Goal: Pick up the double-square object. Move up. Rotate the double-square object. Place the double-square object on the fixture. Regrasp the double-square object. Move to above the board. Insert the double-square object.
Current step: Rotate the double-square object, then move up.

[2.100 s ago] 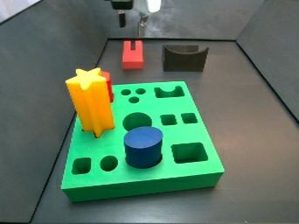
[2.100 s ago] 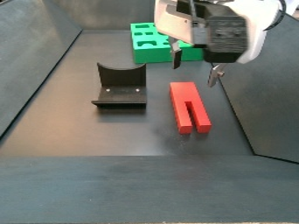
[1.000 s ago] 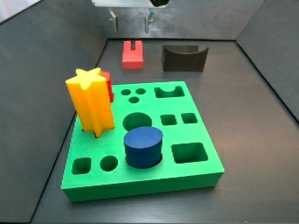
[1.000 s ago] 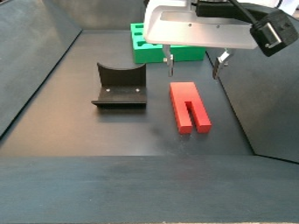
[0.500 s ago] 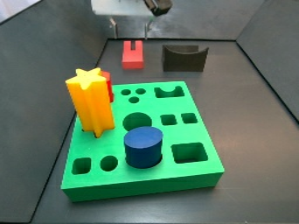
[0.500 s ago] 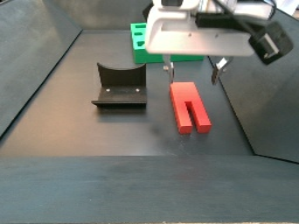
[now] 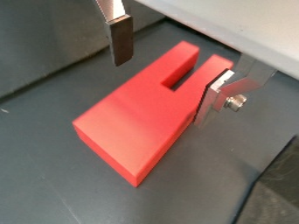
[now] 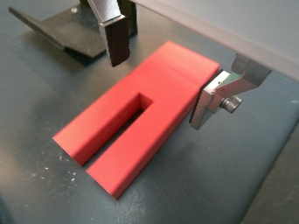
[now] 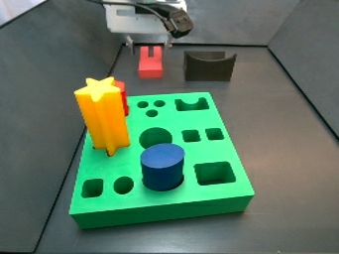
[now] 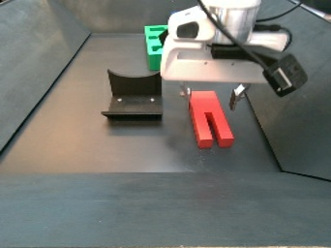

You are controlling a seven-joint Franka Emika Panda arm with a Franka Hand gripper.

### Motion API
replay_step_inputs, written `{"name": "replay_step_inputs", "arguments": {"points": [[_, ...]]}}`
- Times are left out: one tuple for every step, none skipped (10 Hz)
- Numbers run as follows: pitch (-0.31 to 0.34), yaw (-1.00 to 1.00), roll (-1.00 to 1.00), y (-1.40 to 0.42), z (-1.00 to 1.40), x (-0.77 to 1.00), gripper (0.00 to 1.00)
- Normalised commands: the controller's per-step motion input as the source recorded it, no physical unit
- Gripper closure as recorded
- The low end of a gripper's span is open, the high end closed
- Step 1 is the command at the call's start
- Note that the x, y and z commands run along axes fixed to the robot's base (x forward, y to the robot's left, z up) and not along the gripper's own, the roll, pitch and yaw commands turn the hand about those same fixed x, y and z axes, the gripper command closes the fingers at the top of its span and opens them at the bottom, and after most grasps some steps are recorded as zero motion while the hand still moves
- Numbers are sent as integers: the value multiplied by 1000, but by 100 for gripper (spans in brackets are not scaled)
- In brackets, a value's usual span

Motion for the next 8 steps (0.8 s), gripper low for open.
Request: {"name": "replay_step_inputs", "arguments": {"points": [[-57, 13, -109, 9, -575, 44, 0], [-61, 15, -115, 9, -510, 44, 0], [-68, 20, -131, 9, -357, 40, 0], [-69, 21, -136, 9, -300, 37, 0], [-84, 19, -142, 12, -188, 33, 0], [0, 0, 0, 0, 0, 0, 100], [0, 0, 0, 0, 833, 0, 100], [5, 0, 0, 1, 822, -6, 100]]}}
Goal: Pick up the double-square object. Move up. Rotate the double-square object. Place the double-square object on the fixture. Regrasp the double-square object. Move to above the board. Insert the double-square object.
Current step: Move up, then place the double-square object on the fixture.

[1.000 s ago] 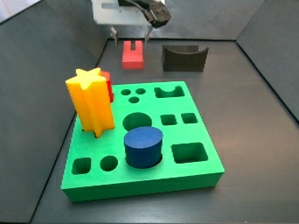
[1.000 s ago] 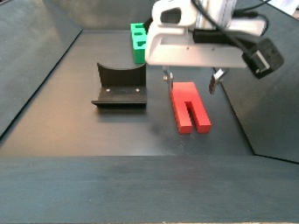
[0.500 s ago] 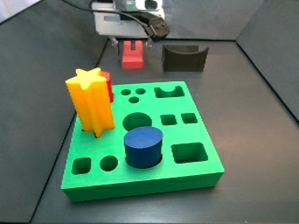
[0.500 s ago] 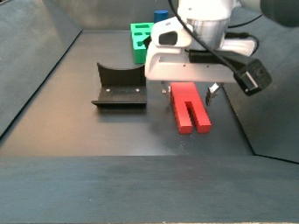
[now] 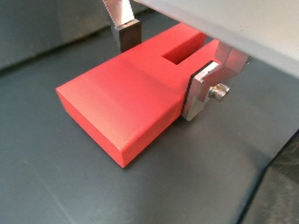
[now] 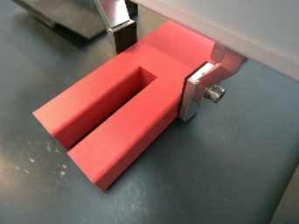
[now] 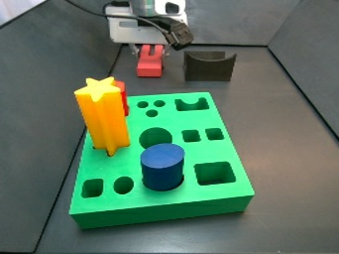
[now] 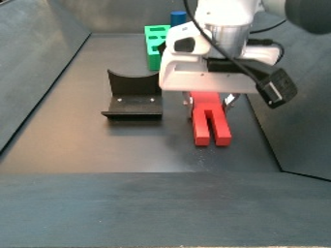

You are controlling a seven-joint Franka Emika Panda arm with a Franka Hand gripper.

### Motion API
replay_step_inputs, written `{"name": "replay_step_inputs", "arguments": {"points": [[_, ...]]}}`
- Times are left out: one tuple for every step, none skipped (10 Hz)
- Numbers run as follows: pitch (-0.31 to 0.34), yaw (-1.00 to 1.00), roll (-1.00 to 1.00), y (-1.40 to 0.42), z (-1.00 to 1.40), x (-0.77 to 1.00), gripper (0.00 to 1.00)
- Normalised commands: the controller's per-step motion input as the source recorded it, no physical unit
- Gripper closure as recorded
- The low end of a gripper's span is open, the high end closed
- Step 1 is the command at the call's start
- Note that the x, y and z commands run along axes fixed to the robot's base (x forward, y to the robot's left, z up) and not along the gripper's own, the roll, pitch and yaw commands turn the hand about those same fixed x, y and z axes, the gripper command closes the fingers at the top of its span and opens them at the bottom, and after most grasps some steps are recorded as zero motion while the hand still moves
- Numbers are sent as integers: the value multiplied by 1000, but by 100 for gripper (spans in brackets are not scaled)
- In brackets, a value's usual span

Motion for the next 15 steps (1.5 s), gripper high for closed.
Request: {"name": "replay_step_inputs", "arguments": {"points": [[33, -6, 9, 5, 706, -27, 100], [43, -11, 21, 5, 587, -18, 100], [51, -14, 36, 6, 454, -18, 100], [56, -16, 52, 5, 317, -18, 100], [0, 0, 0, 0, 1000, 0, 100], [-1, 2, 8, -1, 1000, 2, 100], [13, -5, 26, 0, 1000, -11, 100], [22, -12, 47, 2, 1000, -18, 100], [32, -12, 59, 2, 1000, -22, 100], [39, -7, 70, 3, 1000, -25, 100], [45, -3, 82, 3, 1000, -29, 100], [48, 0, 89, 4, 1000, -31, 100], [53, 11, 102, 2, 949, -31, 100], [58, 15, 106, 1, 853, -29, 100], [64, 24, 103, 1, 664, -20, 100]]}}
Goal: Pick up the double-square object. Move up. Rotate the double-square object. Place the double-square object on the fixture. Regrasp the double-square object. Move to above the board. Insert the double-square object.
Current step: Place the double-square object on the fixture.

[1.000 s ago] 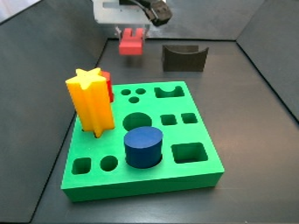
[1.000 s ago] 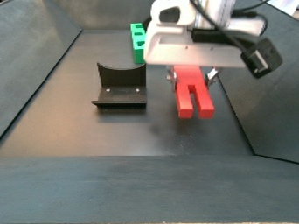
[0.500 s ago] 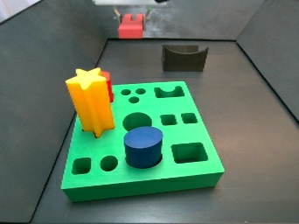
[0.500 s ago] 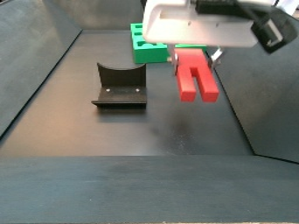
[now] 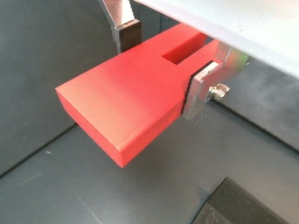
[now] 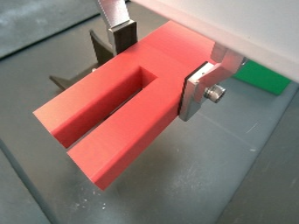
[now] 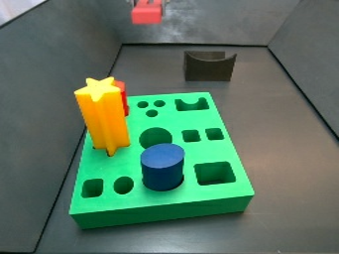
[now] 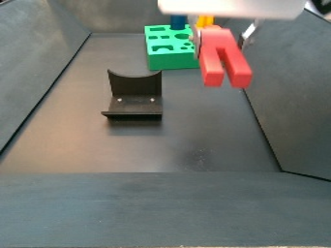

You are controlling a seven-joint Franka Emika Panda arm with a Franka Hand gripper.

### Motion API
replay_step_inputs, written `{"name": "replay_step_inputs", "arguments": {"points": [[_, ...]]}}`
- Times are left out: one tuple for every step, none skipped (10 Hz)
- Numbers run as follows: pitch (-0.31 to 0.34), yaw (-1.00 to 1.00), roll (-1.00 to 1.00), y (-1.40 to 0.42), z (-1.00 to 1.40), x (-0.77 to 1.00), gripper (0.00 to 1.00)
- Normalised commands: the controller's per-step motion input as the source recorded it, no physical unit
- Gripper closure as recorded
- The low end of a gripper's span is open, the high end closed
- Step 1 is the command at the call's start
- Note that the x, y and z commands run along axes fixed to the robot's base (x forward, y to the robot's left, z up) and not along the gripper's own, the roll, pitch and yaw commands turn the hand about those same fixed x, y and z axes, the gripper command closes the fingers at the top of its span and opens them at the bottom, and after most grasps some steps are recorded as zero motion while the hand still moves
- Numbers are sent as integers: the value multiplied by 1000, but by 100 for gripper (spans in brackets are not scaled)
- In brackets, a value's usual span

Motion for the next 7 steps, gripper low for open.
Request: {"name": "replay_step_inputs", "arguments": {"points": [[68, 26, 99, 1, 568, -15, 100], [79, 27, 95, 5, 324, -6, 100], [84, 28, 93, 6, 226, -3, 100], [-278, -345, 150, -803, -119, 1000, 100], [-271, -327, 140, -791, -144, 1000, 100], [-187, -196, 119, -708, -133, 1000, 100], [-132, -143, 110, -653, -119, 1000, 100]]}}
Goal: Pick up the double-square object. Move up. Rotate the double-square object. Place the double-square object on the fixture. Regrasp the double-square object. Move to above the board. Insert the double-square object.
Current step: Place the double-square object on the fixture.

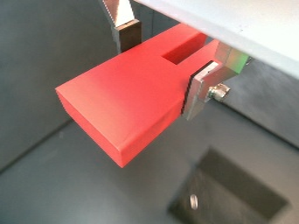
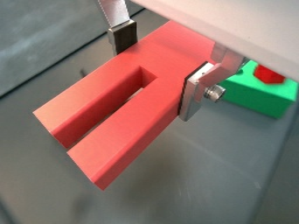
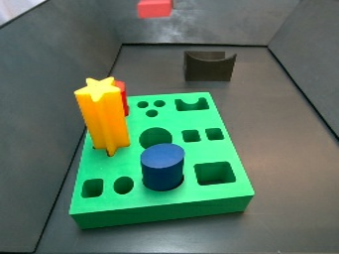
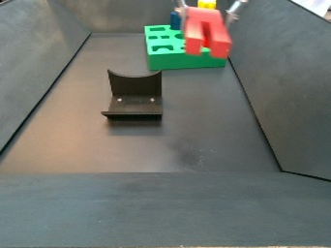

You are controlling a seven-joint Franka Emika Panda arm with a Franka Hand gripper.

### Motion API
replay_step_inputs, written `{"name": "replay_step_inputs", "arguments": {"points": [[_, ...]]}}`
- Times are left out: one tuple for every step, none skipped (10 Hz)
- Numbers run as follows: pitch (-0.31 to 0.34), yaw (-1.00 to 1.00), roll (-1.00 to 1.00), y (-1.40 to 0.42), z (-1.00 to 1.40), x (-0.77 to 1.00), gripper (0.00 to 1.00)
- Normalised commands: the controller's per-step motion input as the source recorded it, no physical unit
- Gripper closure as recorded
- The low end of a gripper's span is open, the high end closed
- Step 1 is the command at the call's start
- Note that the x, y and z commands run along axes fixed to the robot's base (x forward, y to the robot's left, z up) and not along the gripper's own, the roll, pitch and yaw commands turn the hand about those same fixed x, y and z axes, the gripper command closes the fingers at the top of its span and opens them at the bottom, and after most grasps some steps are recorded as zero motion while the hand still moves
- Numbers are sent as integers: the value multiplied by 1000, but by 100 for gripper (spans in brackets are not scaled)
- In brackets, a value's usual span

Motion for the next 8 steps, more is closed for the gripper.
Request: {"name": "replay_step_inputs", "arguments": {"points": [[-42, -70, 103, -536, -104, 1000, 100], [-16, -33, 102, -483, -103, 1000, 100], [1, -3, 104, -412, -97, 1000, 100], [15, 15, 108, -330, -82, 1000, 100], [26, 25, 112, -276, -74, 1000, 100], [36, 33, 116, -222, -63, 1000, 100], [52, 38, 120, -158, -45, 919, 100], [66, 40, 122, -106, -30, 801, 100]]}}
